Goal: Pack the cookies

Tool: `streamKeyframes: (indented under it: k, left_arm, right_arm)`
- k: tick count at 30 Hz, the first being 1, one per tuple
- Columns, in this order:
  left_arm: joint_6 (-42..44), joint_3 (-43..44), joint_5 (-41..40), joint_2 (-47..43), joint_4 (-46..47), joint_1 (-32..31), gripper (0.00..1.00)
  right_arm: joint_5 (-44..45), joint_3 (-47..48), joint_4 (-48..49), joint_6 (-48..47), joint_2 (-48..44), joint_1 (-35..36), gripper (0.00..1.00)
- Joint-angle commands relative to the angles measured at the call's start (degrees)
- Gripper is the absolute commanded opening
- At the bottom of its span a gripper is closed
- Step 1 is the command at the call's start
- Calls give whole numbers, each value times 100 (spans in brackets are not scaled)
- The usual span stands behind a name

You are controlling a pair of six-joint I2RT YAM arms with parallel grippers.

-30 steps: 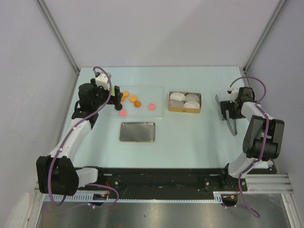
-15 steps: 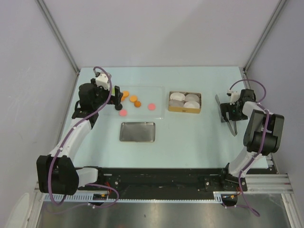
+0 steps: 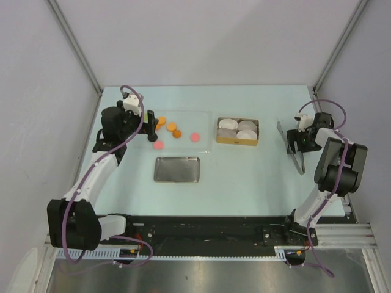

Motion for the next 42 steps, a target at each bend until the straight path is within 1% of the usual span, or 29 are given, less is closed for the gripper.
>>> streamKeyframes:
  k: [1,4,7,13,16,17,20,28,35,42]
  left_arm:
    - [99,-40,144,-10,238,19,100]
    - [90,-49,144,-1,238,19,100]
    - [108,-67,144,7,255,19,100]
    - [90,-102,153,-1,273,19,100]
    - [108,-137,144,-19,291,19,100]
    - [125,-146,135,-10,282,19,100]
    - [134,-155,135,-19,299,19,100]
    - [108,-164,170,16,335,19,100]
    - [82,-207,206,-1,343,27,100]
    - [117,-251,214,-116,326,19,100]
  right_arm:
    - [-216,19,-246,-35,126,-8,82]
    - [-180,11,-325,-61,109,-8,80]
    - [-189,10,-457,-88,74,0,76]
    - [-215,10,-580,-88,-23,53,62]
    - [-198,10,-659,-62,-155,106,54]
    - [-189,10,-668,-9,-216,123,50]
    - [-84,10,-642,79,-488,193,45]
    - [531,115,-703,255,-1533,589,43]
    - [646,405,-1019,299,-2000,721,44]
    - [716,669,-1327,404,-2422,1063,45]
